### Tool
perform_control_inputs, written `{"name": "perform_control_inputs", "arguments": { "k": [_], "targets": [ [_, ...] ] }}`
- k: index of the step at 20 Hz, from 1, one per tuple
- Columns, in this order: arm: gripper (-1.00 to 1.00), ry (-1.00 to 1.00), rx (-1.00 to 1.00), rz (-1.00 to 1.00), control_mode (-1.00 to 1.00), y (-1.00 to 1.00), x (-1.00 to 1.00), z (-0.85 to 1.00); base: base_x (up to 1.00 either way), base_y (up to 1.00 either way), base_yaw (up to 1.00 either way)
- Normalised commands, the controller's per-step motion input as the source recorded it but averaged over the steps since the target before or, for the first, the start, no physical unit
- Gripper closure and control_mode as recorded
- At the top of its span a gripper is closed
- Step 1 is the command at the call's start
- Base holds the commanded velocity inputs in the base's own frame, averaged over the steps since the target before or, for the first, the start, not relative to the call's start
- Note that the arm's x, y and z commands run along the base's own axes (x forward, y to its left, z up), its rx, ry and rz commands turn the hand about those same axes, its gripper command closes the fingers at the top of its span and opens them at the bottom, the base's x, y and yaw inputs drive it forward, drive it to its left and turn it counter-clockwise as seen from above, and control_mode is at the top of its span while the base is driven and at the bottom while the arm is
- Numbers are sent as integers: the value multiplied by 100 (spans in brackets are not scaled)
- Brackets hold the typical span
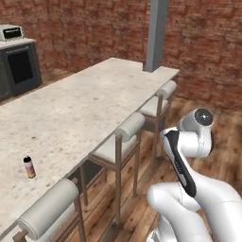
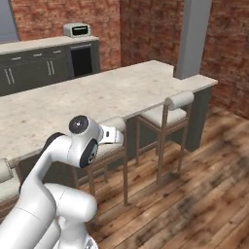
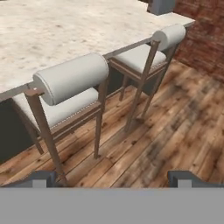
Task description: Place the large bottle from the dining counter next to the other large bottle outside the sink, and place the small bottle from the dining counter next to the other small bottle inside the sink.
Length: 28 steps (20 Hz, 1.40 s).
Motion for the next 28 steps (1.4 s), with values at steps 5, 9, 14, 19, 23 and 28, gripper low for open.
{"name": "perform_control_inputs", "arguments": {
  "k": [5,9,14,19,23,28],
  "targets": [
    [-100,0,0,0,100,0,0,0,0,0,49],
    [-100,0,0,0,100,0,0,0,1,0,49],
    [-100,0,0,0,100,0,0,0,29,0,42],
    [-100,0,0,0,100,0,0,0,40,0,39],
    [-100,0,0,0,100,0,0,0,48,2,36],
    [-100,0,0,0,100,0,0,0,53,13,31]
  ]
}}
